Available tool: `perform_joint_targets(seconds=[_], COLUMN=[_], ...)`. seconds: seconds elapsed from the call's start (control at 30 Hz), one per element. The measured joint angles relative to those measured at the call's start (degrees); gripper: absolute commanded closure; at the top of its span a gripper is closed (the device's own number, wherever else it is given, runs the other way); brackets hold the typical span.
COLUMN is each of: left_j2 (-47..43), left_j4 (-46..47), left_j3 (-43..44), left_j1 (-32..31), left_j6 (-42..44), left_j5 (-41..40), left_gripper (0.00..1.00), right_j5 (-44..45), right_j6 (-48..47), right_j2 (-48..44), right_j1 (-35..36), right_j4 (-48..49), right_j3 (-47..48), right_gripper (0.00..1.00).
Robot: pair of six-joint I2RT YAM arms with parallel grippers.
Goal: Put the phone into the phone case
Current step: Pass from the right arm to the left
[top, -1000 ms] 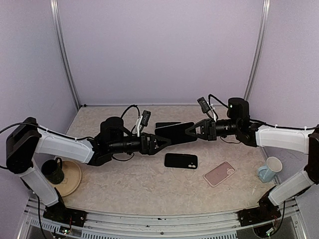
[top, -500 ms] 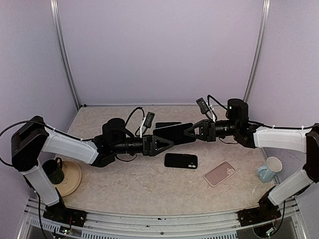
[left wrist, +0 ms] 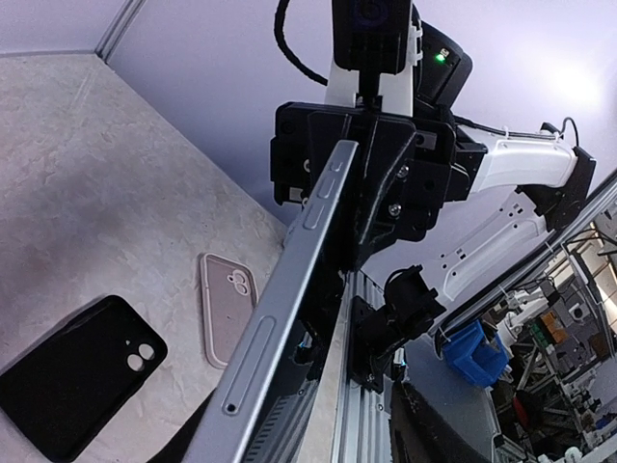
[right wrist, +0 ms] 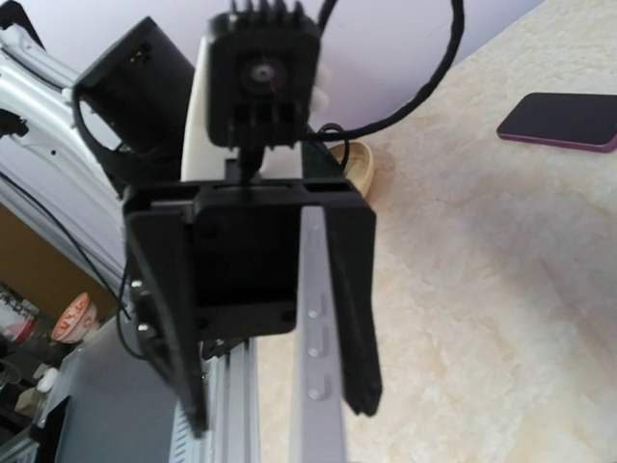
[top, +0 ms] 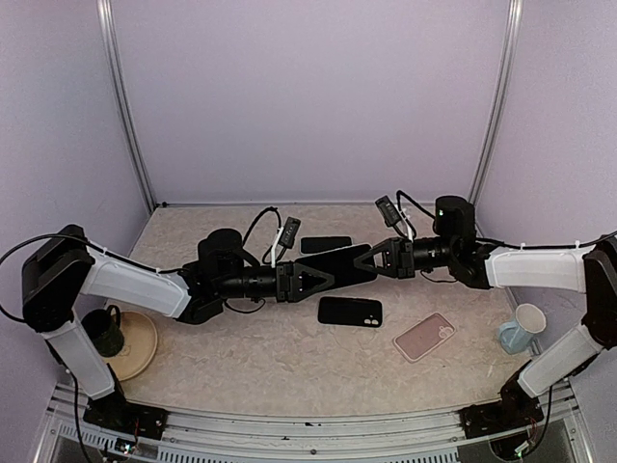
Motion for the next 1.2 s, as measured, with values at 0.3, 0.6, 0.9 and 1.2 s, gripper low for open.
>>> perform_joint_targets(seconds=[0.3, 0.6, 0.9, 1.2], left_j2=[0.0, -0.44, -0.44, -3.56], left_j4=[-0.35, 0.5, -4.42, -11.54], left_j3=[0.0, 0.0, 0.02, 0.0], left_j1=[-0.07, -0.24, -0.61, -0.59], left_j6=[0.24, 1.99, 2.38, 5.07], left_j5=[-0.02, 2.47, 0.11, -5.77], left_gripper=[0.84, 1.0, 1.0, 1.0], right_j5=[-1.73, -3.17, 1.84, 9.94], right_j6=[0.33, 0.44, -2.12, -4.72], right_j2=[0.04, 0.07, 0.24, -0.09], right_j1=[0.13, 0.02, 0.13, 0.13], right_j4=[1.29, 1.42, -2.62, -9.79], right_j3=[0.0, 0.0, 0.72, 1.57], right_gripper=[0.96, 0.84, 0.35, 0.0])
